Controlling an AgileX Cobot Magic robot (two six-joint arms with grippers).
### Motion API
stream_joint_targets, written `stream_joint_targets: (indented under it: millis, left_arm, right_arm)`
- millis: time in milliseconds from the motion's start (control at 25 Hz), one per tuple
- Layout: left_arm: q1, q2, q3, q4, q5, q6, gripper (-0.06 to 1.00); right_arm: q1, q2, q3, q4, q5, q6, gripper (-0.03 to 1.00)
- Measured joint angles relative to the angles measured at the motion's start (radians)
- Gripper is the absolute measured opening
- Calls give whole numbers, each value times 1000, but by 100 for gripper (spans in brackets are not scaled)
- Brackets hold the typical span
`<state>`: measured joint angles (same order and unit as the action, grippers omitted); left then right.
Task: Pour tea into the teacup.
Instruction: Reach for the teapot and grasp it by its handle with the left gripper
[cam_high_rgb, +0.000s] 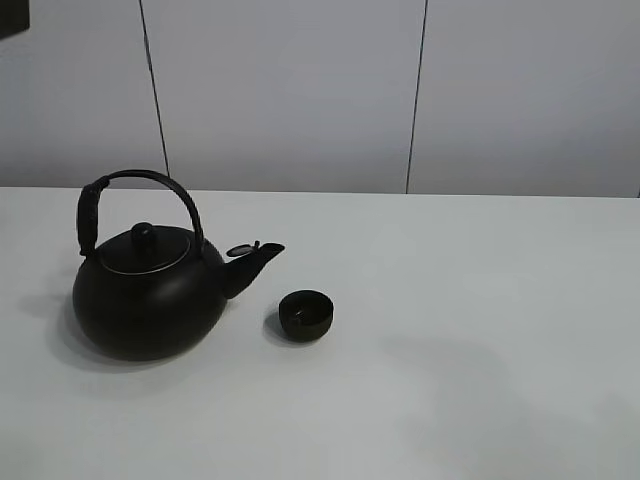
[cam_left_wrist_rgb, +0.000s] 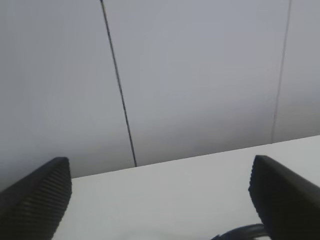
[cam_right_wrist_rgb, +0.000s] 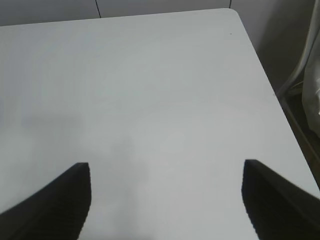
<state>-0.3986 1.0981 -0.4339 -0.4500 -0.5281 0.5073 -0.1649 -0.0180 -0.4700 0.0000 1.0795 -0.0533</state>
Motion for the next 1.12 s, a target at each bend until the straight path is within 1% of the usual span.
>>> stream_joint_targets:
  millis: [40,80,160,360,480,600,720,760,880,1120]
  left_arm:
    - [-4,7,42,16,-57,-24,69]
    - [-8,18,87,49,-112,-57,69]
    - [-8,44,133,109,-187,-132,69]
    - [-9,171,163,261,-248,-272,69]
    - [-9,265,163,318,-317,-334,69]
    - [-4,352,163,354,-412,-410,69]
    - [27,431,163,406,-472,-492,69]
    - [39,455,163,434,-493,-515,69]
    - [60,509,163,478,-531,-540,69]
    - [63,588,163,491,-571,-531,69]
  right_arm:
    - [0,0,0,0,0,0,57]
    - [0,0,0,0,0,0,57]
    - [0,0,0,0,0,0,57]
    - [0,0,0,0,0,0,57]
    - [0,0,0,0,0,0,57]
    - [0,0,0,0,0,0,57]
    - [0,0,0,0,1,0,57]
    - [0,0,0,0,1,0,57]
    - [0,0,0,0,1,0,57]
    - [0,0,0,0,1,0,57]
